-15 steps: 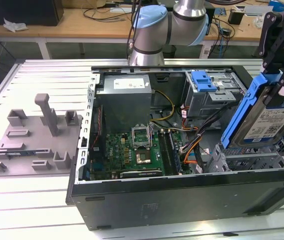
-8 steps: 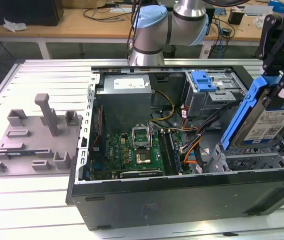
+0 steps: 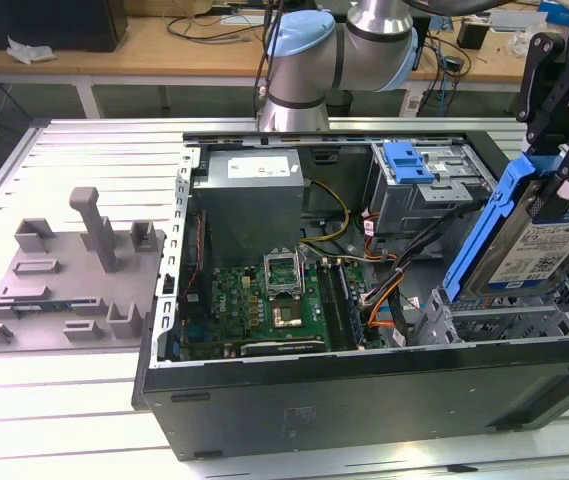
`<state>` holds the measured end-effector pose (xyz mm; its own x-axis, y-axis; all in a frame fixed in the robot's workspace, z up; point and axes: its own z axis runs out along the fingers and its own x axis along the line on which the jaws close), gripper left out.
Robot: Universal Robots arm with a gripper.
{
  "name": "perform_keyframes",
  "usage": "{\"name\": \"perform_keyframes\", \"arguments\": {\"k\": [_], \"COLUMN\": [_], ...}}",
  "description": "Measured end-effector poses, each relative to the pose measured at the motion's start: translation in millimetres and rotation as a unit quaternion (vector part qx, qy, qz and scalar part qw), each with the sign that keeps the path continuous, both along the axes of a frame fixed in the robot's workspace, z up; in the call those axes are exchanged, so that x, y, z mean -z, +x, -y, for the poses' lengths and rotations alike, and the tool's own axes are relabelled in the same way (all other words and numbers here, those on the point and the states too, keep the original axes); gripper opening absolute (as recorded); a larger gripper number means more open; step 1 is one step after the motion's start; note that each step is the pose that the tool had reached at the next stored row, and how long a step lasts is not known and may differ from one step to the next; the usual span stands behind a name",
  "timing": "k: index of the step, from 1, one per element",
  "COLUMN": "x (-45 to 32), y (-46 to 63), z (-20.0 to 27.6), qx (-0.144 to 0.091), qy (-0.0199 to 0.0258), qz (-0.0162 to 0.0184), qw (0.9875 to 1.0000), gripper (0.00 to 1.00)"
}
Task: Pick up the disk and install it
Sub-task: 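Insert the disk into the insertion slot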
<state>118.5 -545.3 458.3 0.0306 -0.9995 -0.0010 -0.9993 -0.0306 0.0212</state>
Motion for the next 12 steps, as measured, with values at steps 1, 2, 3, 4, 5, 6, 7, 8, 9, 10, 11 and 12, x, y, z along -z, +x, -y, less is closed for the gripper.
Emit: {"name": "perform_keyframes", "arguments": {"k": [1, 2, 3, 4, 5, 6, 7, 8, 9, 10, 11, 12], "x": [0.3, 0.9, 1.3, 1.6, 2.0, 2.3, 2.7, 3.3, 4.1, 4.4, 4.7, 5.3], "y": [0.0, 0.0, 0.0, 0.0, 0.0, 0.0, 0.0, 0.0, 0.0, 0.0, 0.0, 0.1], "z": [0.0, 0.0, 0.0, 0.0, 0.0, 0.0, 0.0, 0.0, 0.0, 0.0, 0.0, 0.0], "qx": [0.0, 0.0, 0.0, 0.0, 0.0, 0.001, 0.001, 0.001, 0.002, 0.002, 0.002, 0.002], "qy": [0.0, 0.0, 0.0, 0.0, 0.0, 0.0, 0.0, 0.0, 0.0, 0.0, 0.0, 0.0], "qz": [0.0, 0.0, 0.0, 0.0, 0.0, 0.0, 0.0, 0.0, 0.0, 0.0, 0.0, 0.0], "qw": [1.0, 1.0, 1.0, 1.0, 1.0, 1.0, 1.0, 1.0, 1.0, 1.0, 1.0, 1.0], "gripper": [0.36, 0.36, 0.36, 0.36, 0.36, 0.36, 0.36, 0.36, 0.36, 0.36, 0.36, 0.36]}}
